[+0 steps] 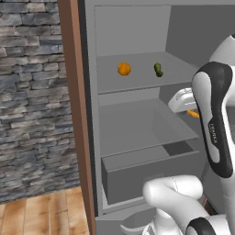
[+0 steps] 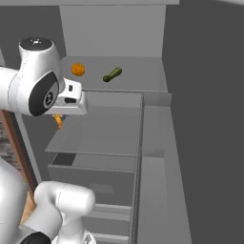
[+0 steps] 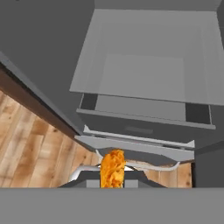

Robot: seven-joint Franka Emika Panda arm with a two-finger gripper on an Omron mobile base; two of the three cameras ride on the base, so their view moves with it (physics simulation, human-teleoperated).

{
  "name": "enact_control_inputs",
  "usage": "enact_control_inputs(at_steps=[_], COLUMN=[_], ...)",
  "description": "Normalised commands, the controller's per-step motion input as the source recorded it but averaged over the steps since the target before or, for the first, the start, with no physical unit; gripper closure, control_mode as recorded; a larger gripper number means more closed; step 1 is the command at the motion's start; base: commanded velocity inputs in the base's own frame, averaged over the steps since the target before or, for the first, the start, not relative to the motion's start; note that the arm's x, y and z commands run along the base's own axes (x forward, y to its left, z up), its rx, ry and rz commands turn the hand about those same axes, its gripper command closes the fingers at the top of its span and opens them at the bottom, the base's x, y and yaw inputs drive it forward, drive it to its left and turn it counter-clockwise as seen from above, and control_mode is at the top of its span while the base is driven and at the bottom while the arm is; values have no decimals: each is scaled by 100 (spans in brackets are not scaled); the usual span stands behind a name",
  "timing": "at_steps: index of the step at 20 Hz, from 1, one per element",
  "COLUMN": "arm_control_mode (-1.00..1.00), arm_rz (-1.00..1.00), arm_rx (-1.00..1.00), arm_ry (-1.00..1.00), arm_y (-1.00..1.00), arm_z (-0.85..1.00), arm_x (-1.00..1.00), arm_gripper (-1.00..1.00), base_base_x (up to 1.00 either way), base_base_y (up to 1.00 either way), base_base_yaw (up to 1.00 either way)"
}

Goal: Open the fridge, remove the orange, squash, and shrimp, and place them on any counter.

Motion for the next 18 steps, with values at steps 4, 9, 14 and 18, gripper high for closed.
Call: enact_control_inputs(at_steps=[4,9,14,18], arm_control_mode=[-100,-100,-100,-100], arm_rz=[9,1,0,0], arm_rx=[0,0,0,0], arm_ry=[0,0,0,0], arm_y=[23,1,0,0], arm_z=[0,0,0,0], arm_x=[-53,-19,0,0], arm_gripper=[100,100,100,100], base_base_x=[0,0,0,0], base_base_y=[0,0,0,0], base_base_yaw=[0,0,0,0])
